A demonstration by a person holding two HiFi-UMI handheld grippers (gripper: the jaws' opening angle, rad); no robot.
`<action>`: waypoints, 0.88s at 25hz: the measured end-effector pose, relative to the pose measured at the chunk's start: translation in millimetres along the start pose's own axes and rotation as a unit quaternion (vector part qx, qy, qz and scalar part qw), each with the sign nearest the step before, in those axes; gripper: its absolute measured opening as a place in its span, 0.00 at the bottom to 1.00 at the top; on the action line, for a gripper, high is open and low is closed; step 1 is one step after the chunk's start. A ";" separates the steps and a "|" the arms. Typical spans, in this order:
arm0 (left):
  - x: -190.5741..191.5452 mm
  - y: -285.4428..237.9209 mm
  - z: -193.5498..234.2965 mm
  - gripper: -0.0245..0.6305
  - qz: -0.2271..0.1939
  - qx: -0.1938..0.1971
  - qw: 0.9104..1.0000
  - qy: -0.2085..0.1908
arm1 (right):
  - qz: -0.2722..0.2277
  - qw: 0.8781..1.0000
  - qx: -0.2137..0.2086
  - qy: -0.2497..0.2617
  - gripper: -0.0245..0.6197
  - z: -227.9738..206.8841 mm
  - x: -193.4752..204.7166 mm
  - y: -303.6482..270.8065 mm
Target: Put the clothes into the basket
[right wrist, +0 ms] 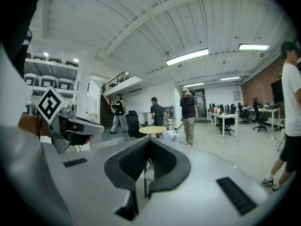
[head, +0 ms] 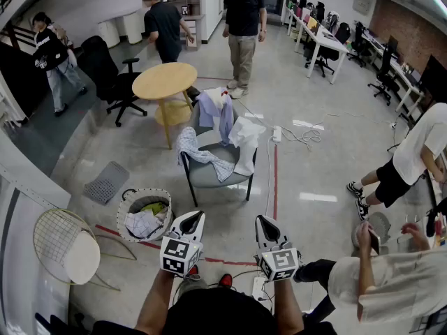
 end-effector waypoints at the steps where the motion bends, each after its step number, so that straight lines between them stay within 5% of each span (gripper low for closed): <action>1: 0.8 -1.5 -2.3 0.05 0.000 0.001 1.000 0.000 | 0.001 1.000 -0.001 0.000 0.08 -2.0 1.7 1.4; 12: 4.4 -16.7 -8.5 0.05 0.005 0.003 1.000 -0.007 | 0.010 1.000 -0.012 -0.019 0.08 -13.9 19.0 -4.7; 22: 11.0 -73.8 33.0 0.05 0.025 0.001 1.000 0.000 | 0.027 0.999 -0.027 -0.027 0.08 -30.4 40.0 -73.9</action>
Point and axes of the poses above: the fingertips, and each gripper's own axes: y backward along the fingers, z to its left, x out of its underside, the point moved 3 cm from there along y, backward along the fingers, and after that the axes turned 13 degrees about -z, right-handed, at the moved point
